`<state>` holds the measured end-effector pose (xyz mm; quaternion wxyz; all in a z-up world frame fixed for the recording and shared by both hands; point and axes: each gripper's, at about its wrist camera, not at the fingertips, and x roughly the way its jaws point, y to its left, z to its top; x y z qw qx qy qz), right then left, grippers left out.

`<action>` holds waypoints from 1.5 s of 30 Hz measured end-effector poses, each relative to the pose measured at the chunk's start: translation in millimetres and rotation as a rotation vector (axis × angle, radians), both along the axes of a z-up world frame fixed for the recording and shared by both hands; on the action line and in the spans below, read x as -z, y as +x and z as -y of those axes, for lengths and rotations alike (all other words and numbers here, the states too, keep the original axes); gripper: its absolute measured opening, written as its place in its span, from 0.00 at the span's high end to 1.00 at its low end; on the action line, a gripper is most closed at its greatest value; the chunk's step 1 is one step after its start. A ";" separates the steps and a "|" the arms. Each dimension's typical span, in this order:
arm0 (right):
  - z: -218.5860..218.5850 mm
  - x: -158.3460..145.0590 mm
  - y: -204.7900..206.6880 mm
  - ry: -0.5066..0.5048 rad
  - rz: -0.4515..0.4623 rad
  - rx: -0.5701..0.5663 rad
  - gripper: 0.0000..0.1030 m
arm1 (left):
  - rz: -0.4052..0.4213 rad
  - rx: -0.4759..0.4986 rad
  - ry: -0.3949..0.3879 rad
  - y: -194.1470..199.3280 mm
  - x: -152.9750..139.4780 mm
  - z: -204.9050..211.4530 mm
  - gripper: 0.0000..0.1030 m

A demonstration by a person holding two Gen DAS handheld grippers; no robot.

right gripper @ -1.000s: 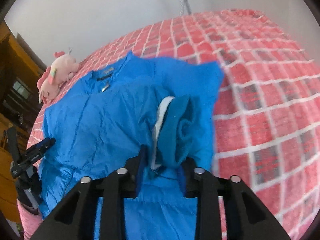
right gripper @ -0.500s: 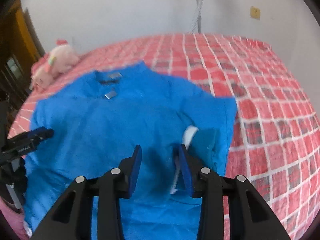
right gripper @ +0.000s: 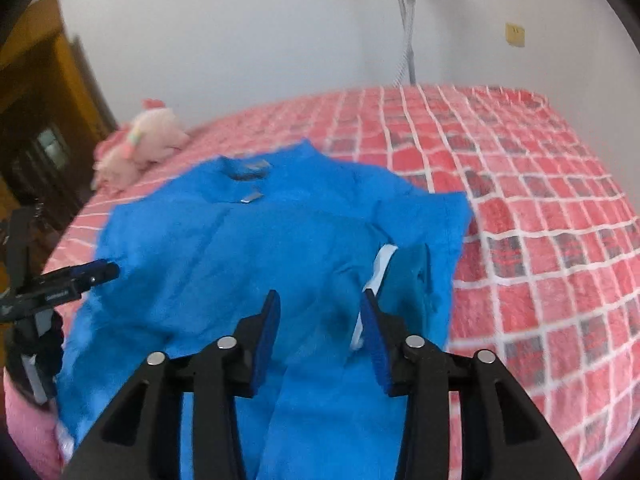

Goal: Fold large clothes
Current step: 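Move both tools to the rhinestone-banded hem and grasp it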

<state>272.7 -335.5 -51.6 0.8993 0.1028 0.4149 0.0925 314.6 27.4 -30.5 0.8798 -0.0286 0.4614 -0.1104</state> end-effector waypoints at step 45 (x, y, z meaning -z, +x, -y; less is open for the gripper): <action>11.0 76.4 -276.1 0.194 -0.186 -0.072 0.61 | -0.139 -0.093 -0.190 -277.5 52.9 -101.0 0.46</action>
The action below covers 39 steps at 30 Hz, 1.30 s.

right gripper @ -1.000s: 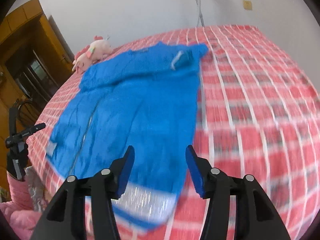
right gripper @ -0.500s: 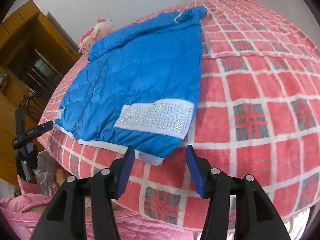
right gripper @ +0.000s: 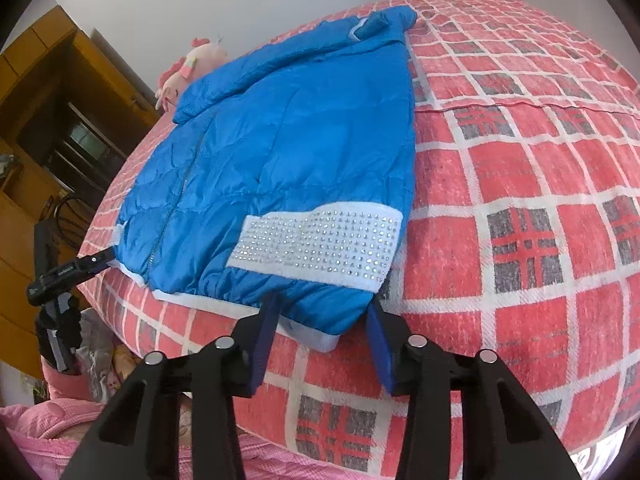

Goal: Fold large clothes
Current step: 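Move both tools to the rhinestone-banded hem and grasp it, then lift the hem with both tools and fold it toward the collar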

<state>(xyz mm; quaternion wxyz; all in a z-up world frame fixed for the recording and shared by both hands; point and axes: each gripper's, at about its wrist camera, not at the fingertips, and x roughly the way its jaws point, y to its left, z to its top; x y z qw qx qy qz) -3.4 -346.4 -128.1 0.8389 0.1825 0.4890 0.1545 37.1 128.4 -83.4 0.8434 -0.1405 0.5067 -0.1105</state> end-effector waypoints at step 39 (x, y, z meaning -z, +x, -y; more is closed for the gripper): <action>46.8 -156.1 122.6 0.191 0.270 -0.008 0.93 | 0.352 0.051 -0.107 129.8 -146.3 20.1 0.93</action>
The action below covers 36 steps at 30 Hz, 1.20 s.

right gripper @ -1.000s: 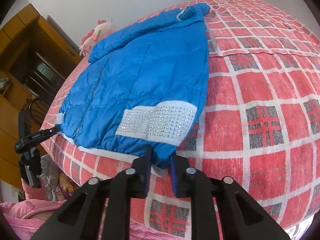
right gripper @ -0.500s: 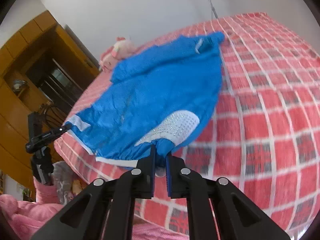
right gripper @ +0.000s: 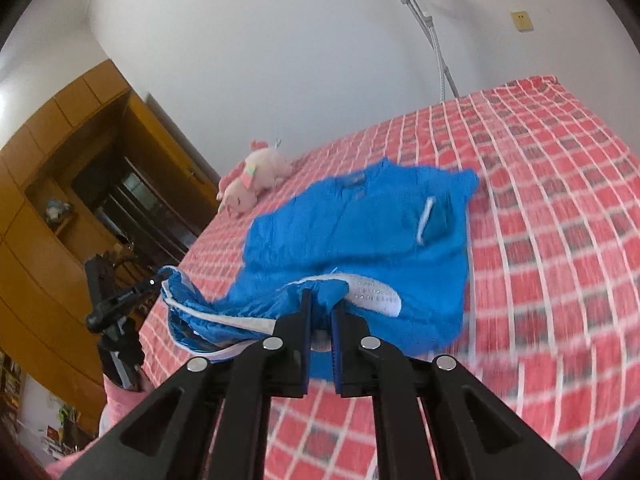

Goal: Fold large clothes
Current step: 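Lift the hem with both tools and fold it toward the collar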

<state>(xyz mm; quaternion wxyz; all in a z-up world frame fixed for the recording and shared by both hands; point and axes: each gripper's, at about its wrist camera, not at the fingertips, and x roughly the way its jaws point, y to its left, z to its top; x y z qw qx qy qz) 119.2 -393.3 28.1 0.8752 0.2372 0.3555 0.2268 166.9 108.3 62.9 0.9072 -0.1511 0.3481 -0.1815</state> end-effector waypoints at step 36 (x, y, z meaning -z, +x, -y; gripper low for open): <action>16.3 123.2 302.6 -0.081 -0.345 0.144 0.92 | -0.222 -0.046 0.129 302.6 112.9 40.5 0.88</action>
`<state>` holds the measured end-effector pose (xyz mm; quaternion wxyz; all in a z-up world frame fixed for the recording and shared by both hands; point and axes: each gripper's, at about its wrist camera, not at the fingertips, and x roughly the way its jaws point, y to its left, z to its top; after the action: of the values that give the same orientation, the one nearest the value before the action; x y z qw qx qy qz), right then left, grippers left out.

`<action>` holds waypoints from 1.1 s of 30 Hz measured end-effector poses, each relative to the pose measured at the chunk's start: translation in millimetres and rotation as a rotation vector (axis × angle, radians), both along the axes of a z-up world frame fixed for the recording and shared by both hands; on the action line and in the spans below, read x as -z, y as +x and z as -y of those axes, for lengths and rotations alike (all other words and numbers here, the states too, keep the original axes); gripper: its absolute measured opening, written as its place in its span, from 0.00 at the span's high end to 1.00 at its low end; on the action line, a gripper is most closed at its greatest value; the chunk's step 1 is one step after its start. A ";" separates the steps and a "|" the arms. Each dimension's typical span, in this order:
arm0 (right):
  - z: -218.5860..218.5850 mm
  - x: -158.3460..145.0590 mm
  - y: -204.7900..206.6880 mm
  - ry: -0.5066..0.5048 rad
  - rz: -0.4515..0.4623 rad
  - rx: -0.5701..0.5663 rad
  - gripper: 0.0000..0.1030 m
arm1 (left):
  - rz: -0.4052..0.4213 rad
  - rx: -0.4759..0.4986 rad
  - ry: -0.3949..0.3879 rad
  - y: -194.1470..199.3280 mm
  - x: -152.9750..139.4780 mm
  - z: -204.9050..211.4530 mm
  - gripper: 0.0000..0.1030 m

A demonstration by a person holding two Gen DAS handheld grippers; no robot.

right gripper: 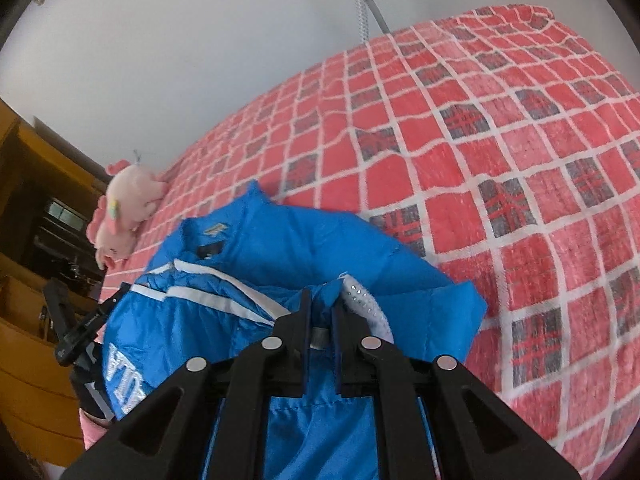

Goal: Fold large clothes
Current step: 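Lift the hem with both tools and fold it toward the collar, then lay the held hem over the collar with both tools and release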

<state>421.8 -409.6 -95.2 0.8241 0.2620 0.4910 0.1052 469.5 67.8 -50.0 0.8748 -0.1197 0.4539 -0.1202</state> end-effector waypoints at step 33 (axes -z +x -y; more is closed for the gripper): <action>-9.4 -54.5 -90.0 -0.144 0.220 -0.018 0.94 | 0.213 -0.010 0.048 -120.7 -50.2 -16.4 0.95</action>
<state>331.8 -400.2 -40.7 0.8886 0.1845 0.4065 0.1052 348.8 84.2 0.2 0.9212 -0.0875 0.3606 -0.1167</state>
